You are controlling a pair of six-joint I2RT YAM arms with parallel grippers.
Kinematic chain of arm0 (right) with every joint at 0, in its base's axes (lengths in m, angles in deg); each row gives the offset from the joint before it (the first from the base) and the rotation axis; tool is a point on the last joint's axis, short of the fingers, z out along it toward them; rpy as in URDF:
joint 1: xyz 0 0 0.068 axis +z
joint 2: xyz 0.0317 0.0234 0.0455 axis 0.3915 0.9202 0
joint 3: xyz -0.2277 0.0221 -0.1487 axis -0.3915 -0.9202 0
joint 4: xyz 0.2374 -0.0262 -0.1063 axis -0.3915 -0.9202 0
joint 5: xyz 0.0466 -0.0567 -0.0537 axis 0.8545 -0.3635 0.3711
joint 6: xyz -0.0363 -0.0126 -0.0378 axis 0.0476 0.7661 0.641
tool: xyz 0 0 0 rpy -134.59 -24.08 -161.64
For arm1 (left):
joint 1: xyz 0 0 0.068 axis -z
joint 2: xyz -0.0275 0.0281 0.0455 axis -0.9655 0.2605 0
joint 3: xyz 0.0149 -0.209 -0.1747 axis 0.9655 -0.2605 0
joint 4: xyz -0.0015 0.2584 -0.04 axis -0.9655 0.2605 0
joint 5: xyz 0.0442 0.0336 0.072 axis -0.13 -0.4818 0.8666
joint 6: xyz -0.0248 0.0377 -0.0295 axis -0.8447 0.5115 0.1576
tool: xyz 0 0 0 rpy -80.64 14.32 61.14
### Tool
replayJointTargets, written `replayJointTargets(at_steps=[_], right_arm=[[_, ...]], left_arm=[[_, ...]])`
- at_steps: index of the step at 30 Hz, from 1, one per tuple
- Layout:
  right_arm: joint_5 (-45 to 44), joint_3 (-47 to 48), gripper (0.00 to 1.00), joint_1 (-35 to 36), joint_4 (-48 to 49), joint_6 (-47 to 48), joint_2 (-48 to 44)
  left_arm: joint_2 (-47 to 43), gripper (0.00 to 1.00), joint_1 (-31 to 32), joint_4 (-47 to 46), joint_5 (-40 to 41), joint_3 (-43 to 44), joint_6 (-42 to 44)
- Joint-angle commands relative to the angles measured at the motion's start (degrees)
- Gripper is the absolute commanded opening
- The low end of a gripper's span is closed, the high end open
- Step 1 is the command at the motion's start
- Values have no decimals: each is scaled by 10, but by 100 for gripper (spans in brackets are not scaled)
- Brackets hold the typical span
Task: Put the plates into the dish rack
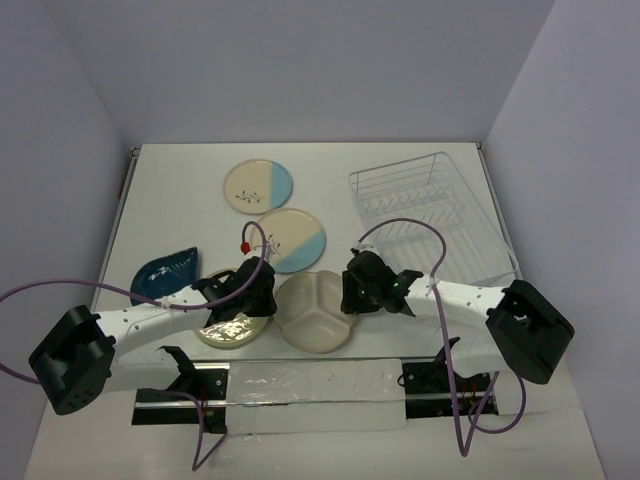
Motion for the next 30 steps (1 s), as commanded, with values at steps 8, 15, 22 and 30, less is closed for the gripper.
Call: replayJointTargets(at_steps=[8, 15, 22, 30], right_arm=[[40, -28, 1, -23, 49, 7, -37], [-22, 2, 0, -14, 25, 61, -130], [-137, 112, 0, -8, -24, 128, -209], [-241, 281, 0, -7, -28, 220, -186]], left_arm=[[7, 5, 11, -11, -14, 30, 6], [-23, 30, 13, -45, 27, 46, -13], [-95, 91, 13, -71, 147, 84, 4], [-125, 99, 12, -76, 297, 183, 47]])
